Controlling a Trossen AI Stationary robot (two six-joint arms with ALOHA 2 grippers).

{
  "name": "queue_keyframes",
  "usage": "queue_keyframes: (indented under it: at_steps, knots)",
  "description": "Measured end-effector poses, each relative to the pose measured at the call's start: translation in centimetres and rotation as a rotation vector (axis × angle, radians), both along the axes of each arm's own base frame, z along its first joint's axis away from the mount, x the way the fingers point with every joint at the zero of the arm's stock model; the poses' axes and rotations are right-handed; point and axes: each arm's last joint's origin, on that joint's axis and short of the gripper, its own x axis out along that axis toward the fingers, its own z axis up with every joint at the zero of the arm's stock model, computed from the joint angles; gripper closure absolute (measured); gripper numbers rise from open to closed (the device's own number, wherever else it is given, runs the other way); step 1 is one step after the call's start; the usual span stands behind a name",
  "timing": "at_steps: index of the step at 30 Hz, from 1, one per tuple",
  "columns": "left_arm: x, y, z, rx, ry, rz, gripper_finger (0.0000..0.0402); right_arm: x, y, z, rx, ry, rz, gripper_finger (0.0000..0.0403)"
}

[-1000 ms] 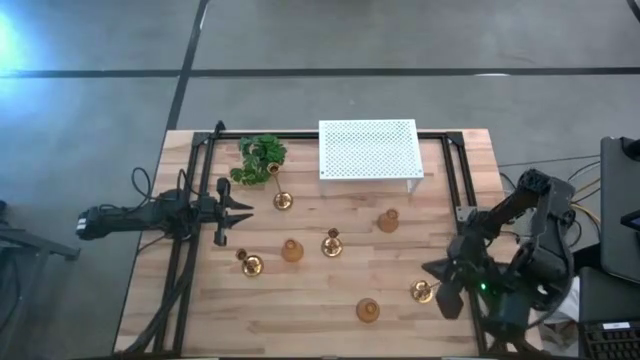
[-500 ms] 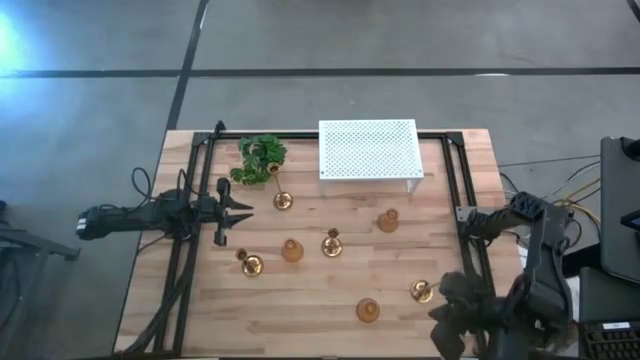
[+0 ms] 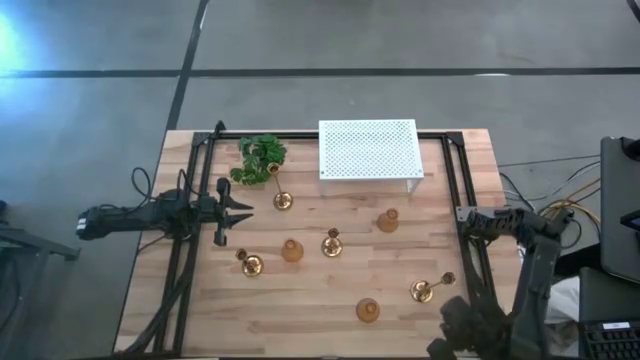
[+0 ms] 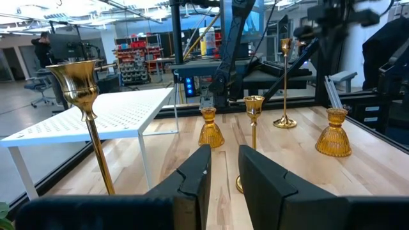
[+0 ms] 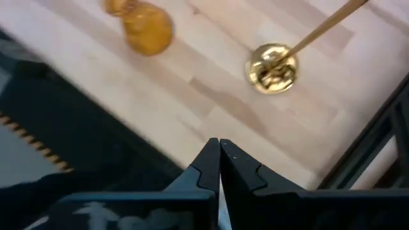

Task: Pick & Place candle stick holders
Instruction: Put the bottom right gold candle holder on the shelf

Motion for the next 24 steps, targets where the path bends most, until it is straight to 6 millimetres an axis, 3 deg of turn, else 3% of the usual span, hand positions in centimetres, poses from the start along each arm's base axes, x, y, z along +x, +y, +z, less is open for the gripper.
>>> queue_keyframes:
  at_steps: [5, 8, 16, 24]
  knots:
    - [0.0, 0.0, 0.0, 0.000, 0.000, 0.000, 0.0316, -0.1, -0.4, -2.4, -0.090, 0.026, -0.014, 0.0395]
    - [0.0, 0.0, 0.0, 0.000, 0.000, 0.000, 0.0316, -0.1, -0.6, -2.8, -0.127, -0.010, -0.012, 0.0394]
    - [0.0, 0.0, 0.0, 0.000, 0.000, 0.000, 0.0316, -0.4, -1.0, 0.9, -0.020, -0.084, 0.023, 0.0394]
    - [0.0, 0.0, 0.0, 0.000, 0.000, 0.000, 0.0316, -0.7, -2.5, 3.3, -0.019, -0.181, 0.099, 0.0394]
